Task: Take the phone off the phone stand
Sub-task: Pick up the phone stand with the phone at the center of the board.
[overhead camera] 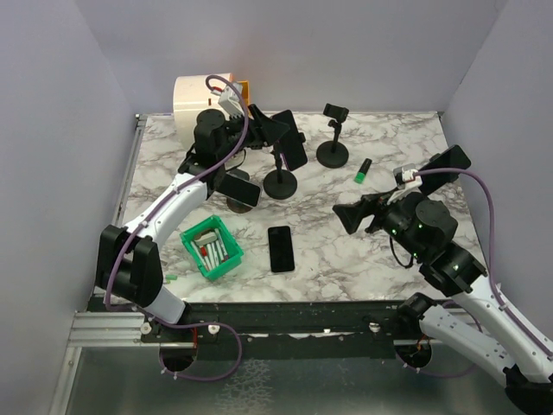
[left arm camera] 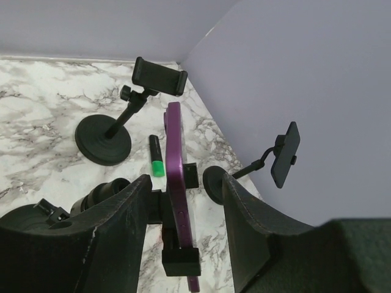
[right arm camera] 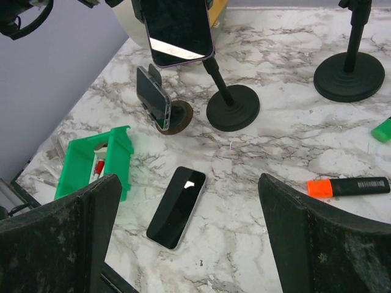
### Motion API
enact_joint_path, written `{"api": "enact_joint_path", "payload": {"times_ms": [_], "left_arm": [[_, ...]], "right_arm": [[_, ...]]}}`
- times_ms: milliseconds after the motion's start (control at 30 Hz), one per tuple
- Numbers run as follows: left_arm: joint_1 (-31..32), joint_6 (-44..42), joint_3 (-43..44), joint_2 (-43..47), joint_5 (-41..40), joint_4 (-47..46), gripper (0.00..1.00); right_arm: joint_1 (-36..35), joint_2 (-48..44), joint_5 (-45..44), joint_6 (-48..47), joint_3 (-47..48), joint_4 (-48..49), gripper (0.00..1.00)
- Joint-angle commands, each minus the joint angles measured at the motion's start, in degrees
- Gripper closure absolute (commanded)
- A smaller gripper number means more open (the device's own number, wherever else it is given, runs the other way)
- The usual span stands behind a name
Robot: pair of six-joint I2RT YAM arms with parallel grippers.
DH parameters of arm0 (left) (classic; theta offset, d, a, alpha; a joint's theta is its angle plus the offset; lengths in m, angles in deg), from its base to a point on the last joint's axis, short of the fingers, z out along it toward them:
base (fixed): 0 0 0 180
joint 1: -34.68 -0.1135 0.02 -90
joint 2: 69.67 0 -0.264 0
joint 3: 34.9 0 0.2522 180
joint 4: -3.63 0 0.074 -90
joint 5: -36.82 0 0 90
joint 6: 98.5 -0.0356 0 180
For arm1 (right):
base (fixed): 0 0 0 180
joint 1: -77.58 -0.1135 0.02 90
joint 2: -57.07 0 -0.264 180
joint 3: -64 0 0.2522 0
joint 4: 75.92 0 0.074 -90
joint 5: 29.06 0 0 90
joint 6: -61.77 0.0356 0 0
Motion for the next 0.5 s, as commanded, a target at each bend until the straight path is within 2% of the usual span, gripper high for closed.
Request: {"api": "enact_joint_path", "payload": {"times_ms": [0, 467], "left_arm": [[-0.5, -0.3, 2.2, -1.9, 2.5, -1.7, 0.51], [-0.6, 2.6, 1.5, -3.0, 4.6, -6.2, 0.76]], "right_arm": [[-0.3, -1.1, -1.3, -2.0, 1.7, -2.9, 0.00], [-0.3, -2.0, -2.5, -3.0, 1.5, -3.8, 0.01]]}}
